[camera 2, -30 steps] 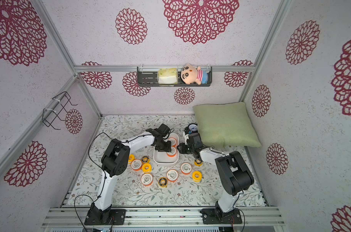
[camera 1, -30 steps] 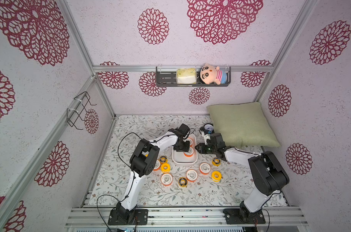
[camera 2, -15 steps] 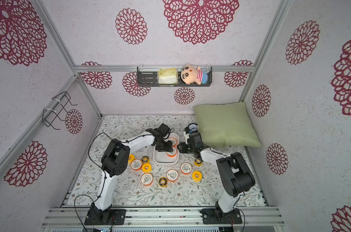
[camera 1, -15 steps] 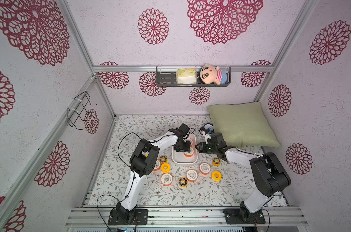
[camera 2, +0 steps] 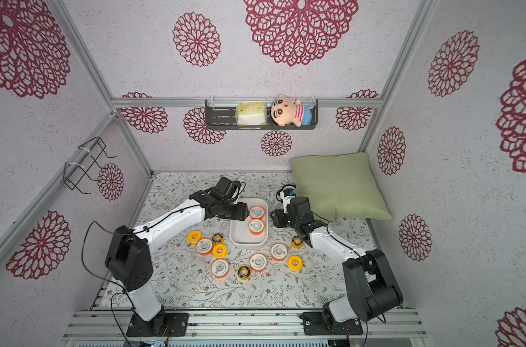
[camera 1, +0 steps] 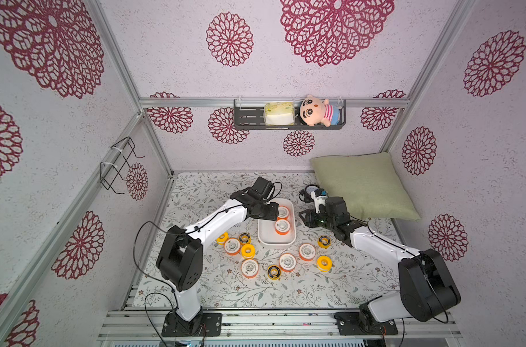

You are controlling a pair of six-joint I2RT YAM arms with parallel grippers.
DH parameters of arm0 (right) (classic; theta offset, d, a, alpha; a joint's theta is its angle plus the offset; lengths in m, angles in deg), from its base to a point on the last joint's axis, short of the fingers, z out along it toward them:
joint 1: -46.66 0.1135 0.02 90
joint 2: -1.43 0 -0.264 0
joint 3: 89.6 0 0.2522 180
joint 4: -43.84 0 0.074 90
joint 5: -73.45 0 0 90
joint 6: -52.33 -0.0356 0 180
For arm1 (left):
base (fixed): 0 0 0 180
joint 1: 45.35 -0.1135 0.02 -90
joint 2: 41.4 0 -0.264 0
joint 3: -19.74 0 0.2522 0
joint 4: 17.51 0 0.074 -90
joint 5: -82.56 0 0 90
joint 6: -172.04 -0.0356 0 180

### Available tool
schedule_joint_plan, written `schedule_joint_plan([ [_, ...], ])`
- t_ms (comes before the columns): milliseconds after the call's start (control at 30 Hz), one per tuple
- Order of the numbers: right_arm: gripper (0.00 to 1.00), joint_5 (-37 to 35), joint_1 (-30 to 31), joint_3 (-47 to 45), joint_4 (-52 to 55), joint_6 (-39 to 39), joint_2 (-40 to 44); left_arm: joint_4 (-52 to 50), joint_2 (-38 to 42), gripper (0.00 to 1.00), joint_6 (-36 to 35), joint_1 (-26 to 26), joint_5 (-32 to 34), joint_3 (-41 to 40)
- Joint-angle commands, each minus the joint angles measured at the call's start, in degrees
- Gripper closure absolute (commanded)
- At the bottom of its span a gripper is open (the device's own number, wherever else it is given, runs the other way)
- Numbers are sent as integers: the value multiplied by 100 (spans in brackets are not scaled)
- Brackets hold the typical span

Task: Put the sealing tape into the storage box
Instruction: Place the sealing tape in the storage box, then pick up the sealing tape at the center of the board.

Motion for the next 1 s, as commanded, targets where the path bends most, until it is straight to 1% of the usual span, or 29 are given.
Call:
schedule_joint_plan([
  [0, 57, -135, -23, -143, 333, 265, 417, 115, 528, 44, -261, -220, 785, -482],
  [100, 57, -134, -22, -341, 458, 287, 701, 232, 1135, 44, -373, -484, 1011, -997],
  [267, 57, -174, -9, -597, 710, 236, 1158, 487, 2132, 44, -369, -1120, 1106, -1870],
  [467, 56, -203, 165, -771, 1246, 164, 1673, 545, 3100, 41, -387, -1737, 1165, -2545],
  [567, 56, -286, 338, -869, 1456, 106, 1886, 665, 3450, 41, -346, -1798, 1446, -2767],
  [700, 56, -505, 627, -1063, 1551, -106, 2002, 841, 3735, 40, -326, -1817, 1548, -2931],
  [967, 55, -943, 1244, -1329, 1602, -234, 1777, 880, 3788, 39, -320, -1820, 1580, -2974],
])
